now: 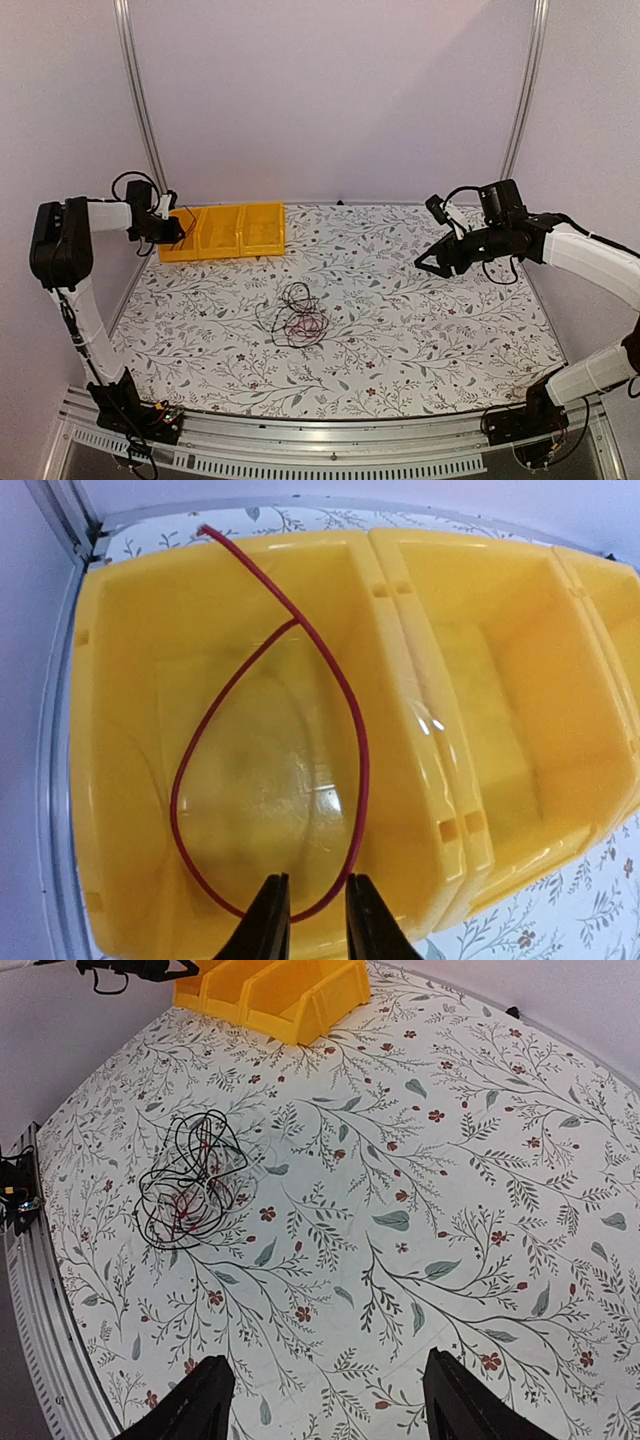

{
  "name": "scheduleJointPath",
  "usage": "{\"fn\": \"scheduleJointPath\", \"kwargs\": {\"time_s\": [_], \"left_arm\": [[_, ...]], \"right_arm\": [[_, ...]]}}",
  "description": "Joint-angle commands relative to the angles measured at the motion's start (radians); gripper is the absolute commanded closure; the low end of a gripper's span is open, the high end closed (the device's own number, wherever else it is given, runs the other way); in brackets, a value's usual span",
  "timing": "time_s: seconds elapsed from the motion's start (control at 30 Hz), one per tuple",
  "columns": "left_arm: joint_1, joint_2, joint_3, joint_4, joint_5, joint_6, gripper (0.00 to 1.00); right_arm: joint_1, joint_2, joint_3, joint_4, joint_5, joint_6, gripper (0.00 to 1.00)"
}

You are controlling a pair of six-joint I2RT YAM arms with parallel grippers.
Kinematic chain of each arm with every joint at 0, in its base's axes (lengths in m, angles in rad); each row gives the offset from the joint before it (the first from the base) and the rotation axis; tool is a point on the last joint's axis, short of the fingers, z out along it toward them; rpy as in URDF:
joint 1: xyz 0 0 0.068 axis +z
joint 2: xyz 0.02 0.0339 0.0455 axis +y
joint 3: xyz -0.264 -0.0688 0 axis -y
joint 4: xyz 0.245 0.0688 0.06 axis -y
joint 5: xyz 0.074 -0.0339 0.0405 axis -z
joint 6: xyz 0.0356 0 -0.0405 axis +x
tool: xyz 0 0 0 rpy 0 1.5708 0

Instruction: Untangle the cables

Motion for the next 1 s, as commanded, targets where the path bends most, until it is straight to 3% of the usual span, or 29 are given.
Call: {"fn": "scheduleJointPath", "kwargs": {"time_s": [0.0, 0.33, 0.47, 0.67, 0.87, 0.9, 0.93, 0.97], "left_arm": [[-0.008, -0.105, -0.035, -0.022, -0.014, -0.012, 0.72], [-0.009, -0.342, -0.111, -0.089, -0.041, -0.035, 0.68], [-0.062, -0.42, -0.098, -0.095, -0.023, -0.08, 0.68], [-0.293, -0.492, -0.143, -0.053, -0.071, -0.055, 0.71], [-0.613, -0.664, -0.299, 0.142, -0.425, -0.121, 0.69], [-0.647, -0.7, -0.32, 0.167, -0.467, -0.149, 0.63], [-0.668, -0.738, -0.346, 0.198, -0.483, -0.178, 0.38], [-0.675, -0.77, -0.378, 0.257, -0.473, -0.204, 0.05]], "right_arm": [[-0.002, -0.02, 0.004, 0.019, -0.025, 0.029, 0.31], [-0.002, -0.019, 0.019, 0.036, -0.044, 0.028, 0.31], [-0.002, -0.012, 0.061, 0.016, -0.058, -0.04, 0.31], [-0.002, 0.077, 0.239, -0.115, -0.127, -0.329, 0.35], [0.025, 0.307, 0.447, -0.204, -0.22, -0.279, 0.55], [0.047, 0.324, 0.454, -0.196, -0.201, -0.267, 0.56], [0.073, 0.338, 0.453, -0.185, -0.178, -0.257, 0.56], [0.099, 0.338, 0.449, -0.177, -0.165, -0.265, 0.56]]}}
